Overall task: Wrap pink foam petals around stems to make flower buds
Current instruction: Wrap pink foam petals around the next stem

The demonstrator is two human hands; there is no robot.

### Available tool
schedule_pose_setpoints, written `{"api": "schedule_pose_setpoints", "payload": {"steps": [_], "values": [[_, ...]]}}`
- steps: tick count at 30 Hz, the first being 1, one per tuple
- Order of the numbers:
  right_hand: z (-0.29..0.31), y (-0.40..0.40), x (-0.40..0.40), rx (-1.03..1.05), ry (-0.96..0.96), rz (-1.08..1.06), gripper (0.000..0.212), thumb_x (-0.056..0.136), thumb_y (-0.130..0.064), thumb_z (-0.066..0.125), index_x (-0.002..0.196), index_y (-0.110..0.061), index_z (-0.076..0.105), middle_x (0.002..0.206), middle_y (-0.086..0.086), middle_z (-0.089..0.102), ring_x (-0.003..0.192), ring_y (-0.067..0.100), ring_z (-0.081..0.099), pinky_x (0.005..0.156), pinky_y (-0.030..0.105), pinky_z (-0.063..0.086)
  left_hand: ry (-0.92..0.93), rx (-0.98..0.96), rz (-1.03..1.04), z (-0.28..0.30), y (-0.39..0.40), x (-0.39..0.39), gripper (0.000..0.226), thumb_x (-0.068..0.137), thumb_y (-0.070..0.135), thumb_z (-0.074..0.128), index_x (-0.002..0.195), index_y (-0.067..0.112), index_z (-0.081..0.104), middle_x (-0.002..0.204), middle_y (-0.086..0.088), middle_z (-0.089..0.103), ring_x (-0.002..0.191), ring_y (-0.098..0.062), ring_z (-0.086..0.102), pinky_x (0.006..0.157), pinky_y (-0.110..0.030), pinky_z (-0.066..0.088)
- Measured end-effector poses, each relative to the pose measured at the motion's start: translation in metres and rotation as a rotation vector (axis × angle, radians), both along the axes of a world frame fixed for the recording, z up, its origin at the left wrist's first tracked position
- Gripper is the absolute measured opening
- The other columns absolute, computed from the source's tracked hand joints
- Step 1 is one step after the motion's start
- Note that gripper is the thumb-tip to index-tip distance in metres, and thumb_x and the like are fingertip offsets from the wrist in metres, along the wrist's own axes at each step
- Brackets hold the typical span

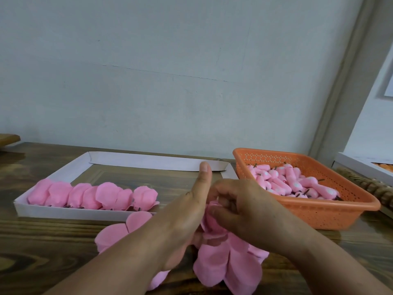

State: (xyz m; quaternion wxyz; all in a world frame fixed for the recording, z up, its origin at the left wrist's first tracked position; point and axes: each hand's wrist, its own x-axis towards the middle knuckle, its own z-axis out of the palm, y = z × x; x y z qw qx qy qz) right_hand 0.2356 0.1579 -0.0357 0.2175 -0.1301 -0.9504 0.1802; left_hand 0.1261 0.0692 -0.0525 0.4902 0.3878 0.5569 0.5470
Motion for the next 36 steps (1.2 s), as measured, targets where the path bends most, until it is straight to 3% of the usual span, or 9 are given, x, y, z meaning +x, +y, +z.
{"api": "schedule_pose_setpoints", "payload": {"steps": [3,6,8,11,14,19,24,29,36], "values": [[0.0,0.005,-0.001,-0.124,0.069,-0.064,0.01,0.083,-0.008,0.061,0.074,-0.013,0.061,0.055,-0.001,0.053,0.048,0.005,0.042,0.049,0.027,0.036,-0.04,-0.004,0.017,0.001,0.001,-0.005,0.079,0.082,0.072,0.027,0.094,0.007,0.071,0.076,-0.014,0.071,0.071,-0.028,0.067,0.077,-0.041,0.058],[0.001,0.012,0.0,-0.358,0.157,-0.119,0.013,0.084,-0.004,0.063,0.072,-0.008,0.06,0.049,0.006,0.054,0.045,0.009,0.046,0.043,0.023,0.036,-0.146,-0.009,0.077,0.003,0.0,-0.009,0.045,0.101,0.036,0.038,0.106,-0.001,0.063,0.084,-0.021,0.073,0.072,-0.031,0.071,0.066,-0.036,0.061],[-0.001,0.017,0.0,-0.465,0.187,-0.136,0.011,0.083,-0.002,0.064,0.073,-0.003,0.06,0.049,0.002,0.054,0.043,0.009,0.046,0.042,0.02,0.035,-0.16,-0.012,0.085,0.002,0.002,-0.011,0.029,0.099,0.008,0.04,0.099,-0.007,0.065,0.084,-0.022,0.073,0.068,-0.029,0.071,0.061,-0.031,0.06],[-0.003,0.022,0.0,-0.548,0.237,-0.172,0.01,0.082,-0.001,0.065,0.073,0.001,0.06,0.054,0.013,0.053,0.047,0.017,0.044,0.041,0.021,0.033,-0.2,-0.025,0.091,-0.002,0.004,-0.014,0.021,0.094,-0.008,0.044,0.103,-0.013,0.062,0.086,-0.024,0.072,0.065,-0.027,0.071,0.059,-0.028,0.06],[-0.003,0.023,0.0,-0.562,0.243,-0.159,0.01,0.082,-0.001,0.063,0.072,-0.001,0.06,0.054,0.014,0.054,0.046,0.017,0.043,0.039,0.021,0.033,-0.225,-0.021,0.082,-0.005,0.006,-0.014,0.021,0.091,-0.006,0.054,0.109,-0.013,0.061,0.097,-0.026,0.071,0.07,-0.027,0.071,0.064,-0.03,0.061],[-0.003,0.02,0.001,-0.584,0.234,-0.14,0.008,0.084,0.003,0.059,0.076,0.002,0.059,0.052,0.011,0.06,0.046,0.019,0.049,0.041,0.023,0.037,-0.229,-0.014,0.089,-0.006,0.005,-0.013,0.013,0.085,-0.001,0.062,0.096,-0.008,0.065,0.084,-0.02,0.072,0.067,-0.023,0.071,0.053,-0.024,0.056],[-0.001,0.016,0.0,-0.61,0.218,-0.12,0.009,0.084,0.002,0.058,0.076,0.002,0.061,0.048,0.004,0.058,0.045,0.018,0.048,0.039,0.023,0.038,-0.186,-0.025,0.064,-0.009,0.005,-0.012,0.03,0.078,0.006,0.07,0.105,-0.007,0.065,0.093,-0.02,0.073,0.08,-0.026,0.072,0.072,-0.029,0.06],[0.007,0.022,0.01,-0.805,0.152,-0.033,0.027,0.083,0.011,0.047,0.076,-0.004,0.069,0.056,0.011,0.058,0.046,0.015,0.045,0.041,0.02,0.035,-0.191,-0.025,0.06,-0.008,0.005,-0.013,0.025,0.084,0.004,0.065,0.106,-0.008,0.064,0.09,-0.019,0.073,0.071,-0.021,0.07,0.069,-0.027,0.059],[0.011,0.027,0.016,-0.686,0.084,0.084,0.016,0.079,0.01,0.062,0.084,-0.003,0.07,0.066,0.004,0.065,0.061,0.013,0.057,0.054,0.021,0.047,-0.183,-0.02,0.005,-0.004,0.003,-0.015,0.03,0.085,0.006,0.064,0.112,-0.008,0.063,0.096,-0.02,0.072,0.067,-0.02,0.067,0.062,-0.023,0.058]]}}
